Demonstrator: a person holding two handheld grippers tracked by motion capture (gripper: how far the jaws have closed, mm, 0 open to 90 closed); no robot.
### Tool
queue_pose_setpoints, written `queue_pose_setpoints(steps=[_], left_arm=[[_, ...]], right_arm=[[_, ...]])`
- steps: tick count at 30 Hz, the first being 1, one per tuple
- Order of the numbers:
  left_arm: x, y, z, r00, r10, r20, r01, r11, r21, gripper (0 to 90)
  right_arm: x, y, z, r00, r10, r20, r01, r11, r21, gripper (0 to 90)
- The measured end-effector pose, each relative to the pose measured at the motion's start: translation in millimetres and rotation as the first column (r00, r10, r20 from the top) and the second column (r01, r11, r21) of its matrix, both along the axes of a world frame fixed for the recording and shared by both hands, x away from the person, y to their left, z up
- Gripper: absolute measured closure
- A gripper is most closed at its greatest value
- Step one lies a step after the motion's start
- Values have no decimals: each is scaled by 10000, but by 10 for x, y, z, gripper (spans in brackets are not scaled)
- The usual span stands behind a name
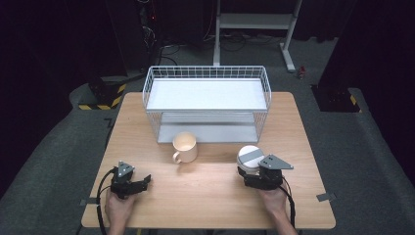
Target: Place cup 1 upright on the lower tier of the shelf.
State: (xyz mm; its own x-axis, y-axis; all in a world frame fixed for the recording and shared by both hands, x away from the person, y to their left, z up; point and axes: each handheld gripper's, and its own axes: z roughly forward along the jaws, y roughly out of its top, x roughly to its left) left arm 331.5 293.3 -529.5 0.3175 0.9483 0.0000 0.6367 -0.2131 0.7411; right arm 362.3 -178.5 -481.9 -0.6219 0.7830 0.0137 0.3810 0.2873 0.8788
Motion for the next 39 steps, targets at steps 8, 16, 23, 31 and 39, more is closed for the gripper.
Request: queue_pose_setpoints(steps=[8, 16, 23, 31, 39], left_arm=[[0, 0, 0, 10000, 5, 3, -5, 10000, -2, 204], [0, 0, 0, 10000, 7, 17, -7, 10000, 12, 206], [0, -1, 0, 10000, 14, 8, -14, 10000, 4, 206], [0, 0, 0, 10000, 10, 17, -10, 10000, 8, 207], [0, 0, 0, 10000, 12, 19, -12, 10000, 7, 207]], right_arm=[[83, 47, 26, 9999, 94, -59, -93, 9999, 135, 188], [158, 63, 36, 9998, 186, -90, -184, 9996, 234, 189], [236, 86, 51, 9997, 206, -145, -202, 9995, 250, 189], [350, 151, 114, 9997, 196, -144, -192, 9993, 314, 189], [455, 196, 159, 9998, 127, -147, -123, 9994, 314, 189]])
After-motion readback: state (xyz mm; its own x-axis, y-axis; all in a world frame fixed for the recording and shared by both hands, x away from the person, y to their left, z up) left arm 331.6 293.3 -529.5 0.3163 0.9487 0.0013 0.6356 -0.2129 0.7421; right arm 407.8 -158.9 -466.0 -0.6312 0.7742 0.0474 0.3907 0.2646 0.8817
